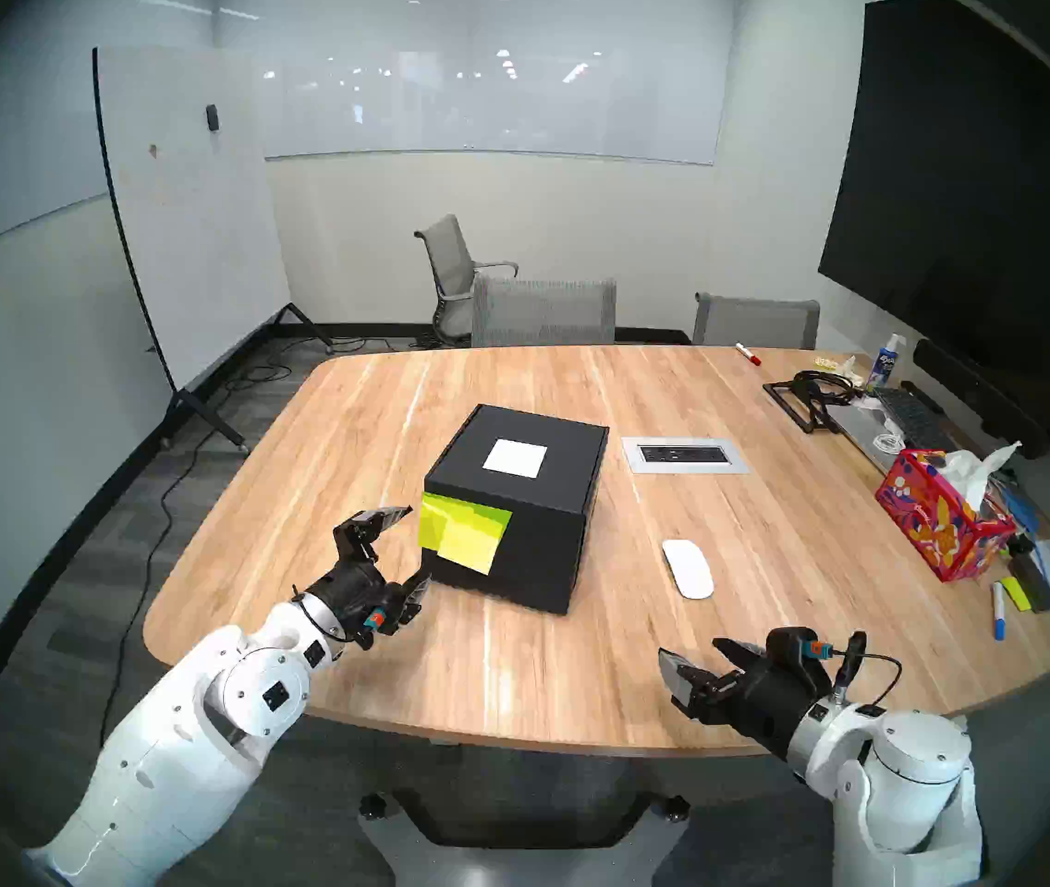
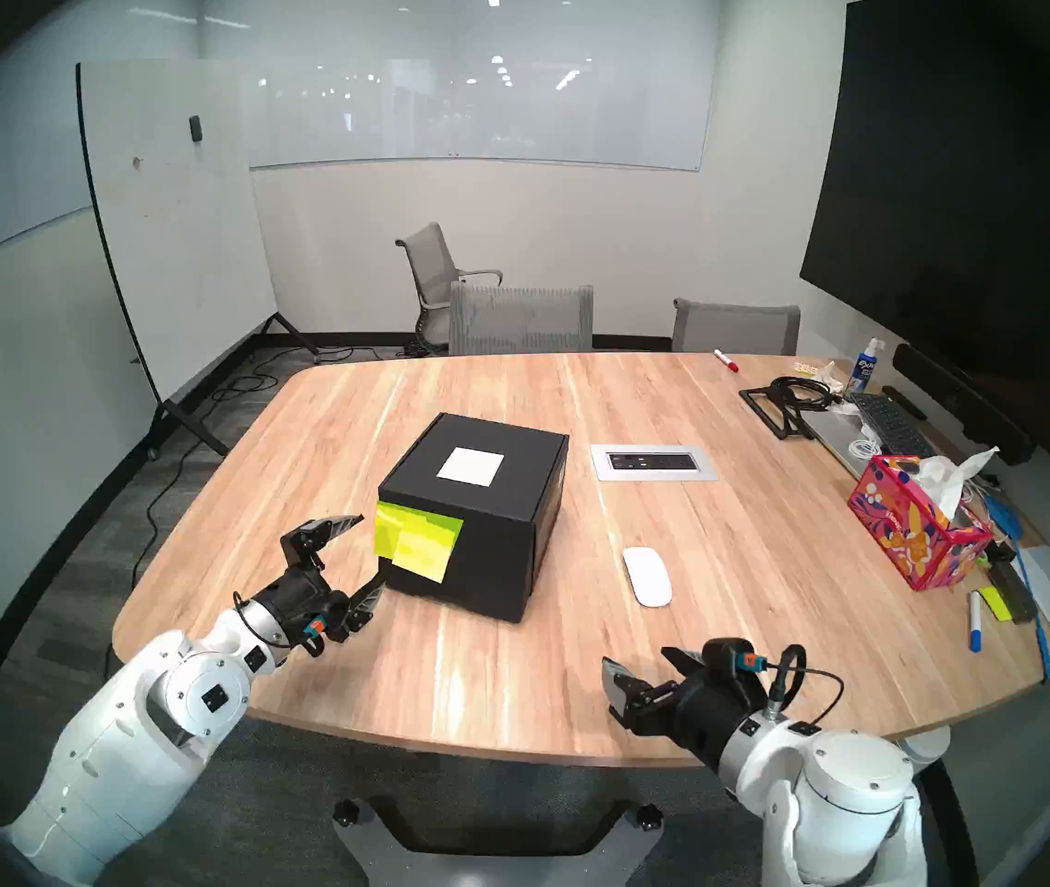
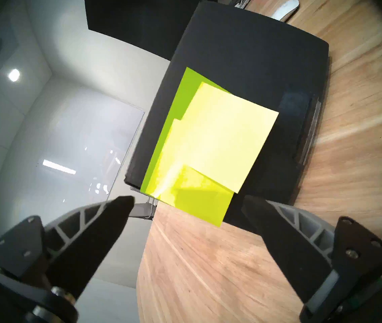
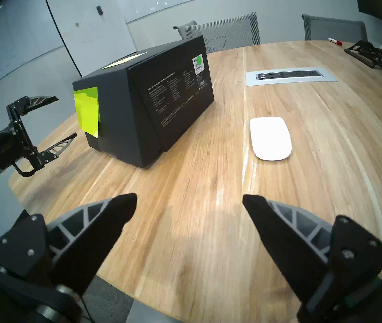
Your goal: Open the box and place the mouse inside
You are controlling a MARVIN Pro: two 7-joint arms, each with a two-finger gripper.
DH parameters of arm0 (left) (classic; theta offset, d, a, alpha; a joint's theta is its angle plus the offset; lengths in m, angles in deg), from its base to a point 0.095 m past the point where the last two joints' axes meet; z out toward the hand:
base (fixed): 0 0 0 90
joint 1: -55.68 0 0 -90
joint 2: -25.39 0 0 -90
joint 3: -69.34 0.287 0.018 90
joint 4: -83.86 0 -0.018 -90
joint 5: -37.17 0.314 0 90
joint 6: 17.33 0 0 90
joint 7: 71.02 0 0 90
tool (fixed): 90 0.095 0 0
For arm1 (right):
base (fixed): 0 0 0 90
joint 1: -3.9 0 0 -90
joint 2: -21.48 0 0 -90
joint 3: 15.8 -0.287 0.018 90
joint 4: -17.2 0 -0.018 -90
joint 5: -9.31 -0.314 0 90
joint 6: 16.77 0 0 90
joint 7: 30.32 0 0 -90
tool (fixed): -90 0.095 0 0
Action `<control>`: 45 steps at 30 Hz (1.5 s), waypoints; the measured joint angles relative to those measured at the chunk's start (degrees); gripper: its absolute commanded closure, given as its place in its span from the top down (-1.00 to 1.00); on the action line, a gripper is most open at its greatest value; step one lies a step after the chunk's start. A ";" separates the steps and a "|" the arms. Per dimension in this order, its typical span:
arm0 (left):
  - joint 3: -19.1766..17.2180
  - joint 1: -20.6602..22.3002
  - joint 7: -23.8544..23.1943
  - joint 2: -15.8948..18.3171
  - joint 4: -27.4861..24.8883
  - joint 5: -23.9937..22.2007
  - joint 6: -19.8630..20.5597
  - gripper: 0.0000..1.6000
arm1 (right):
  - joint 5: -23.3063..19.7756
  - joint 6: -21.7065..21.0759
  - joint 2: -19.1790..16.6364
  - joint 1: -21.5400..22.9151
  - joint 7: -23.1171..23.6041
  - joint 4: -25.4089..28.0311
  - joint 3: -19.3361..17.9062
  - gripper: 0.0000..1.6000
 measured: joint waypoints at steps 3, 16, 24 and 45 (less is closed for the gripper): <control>0.00 0.00 0.00 0.00 0.00 0.00 0.00 1.00 | 0.02 0.00 0.01 0.00 0.02 0.00 -0.01 1.00; 0.00 0.01 0.02 0.00 -0.01 -0.01 -0.01 1.00 | 0.09 0.00 0.09 0.01 0.09 0.00 -0.05 1.00; 0.00 0.01 0.02 0.00 -0.01 -0.02 -0.01 1.00 | 0.12 0.00 0.13 0.03 0.13 0.01 -0.07 1.00; -0.08 0.01 -0.16 0.02 -0.07 -0.18 0.08 1.00 | 0.25 0.00 0.25 0.05 0.26 0.01 -0.11 1.00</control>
